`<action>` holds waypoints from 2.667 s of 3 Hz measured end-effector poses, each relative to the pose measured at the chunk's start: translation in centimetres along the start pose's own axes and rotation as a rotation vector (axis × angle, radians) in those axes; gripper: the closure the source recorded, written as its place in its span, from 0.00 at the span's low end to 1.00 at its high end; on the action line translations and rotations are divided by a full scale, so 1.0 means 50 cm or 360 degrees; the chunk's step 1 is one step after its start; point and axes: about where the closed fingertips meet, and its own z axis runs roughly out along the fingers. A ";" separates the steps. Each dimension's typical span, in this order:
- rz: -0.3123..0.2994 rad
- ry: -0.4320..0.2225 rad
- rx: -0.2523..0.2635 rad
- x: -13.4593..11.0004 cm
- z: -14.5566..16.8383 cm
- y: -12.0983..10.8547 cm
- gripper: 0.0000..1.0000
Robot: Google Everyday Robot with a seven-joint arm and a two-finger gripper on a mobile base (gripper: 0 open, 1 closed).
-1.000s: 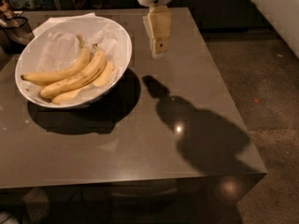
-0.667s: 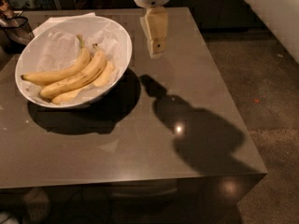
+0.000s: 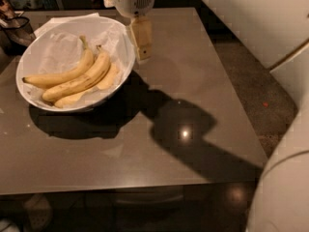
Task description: Pick banana from white bowl
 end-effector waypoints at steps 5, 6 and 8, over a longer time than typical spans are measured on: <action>-0.0053 -0.0183 -0.0051 -0.046 -0.011 -0.034 0.31; -0.0121 -0.0219 -0.0082 -0.079 -0.010 -0.054 0.29; -0.0204 -0.0182 -0.0216 -0.118 0.076 -0.065 0.25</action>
Offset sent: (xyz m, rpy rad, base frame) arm 0.0437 -0.0417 0.0139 0.0375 0.0160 -0.1145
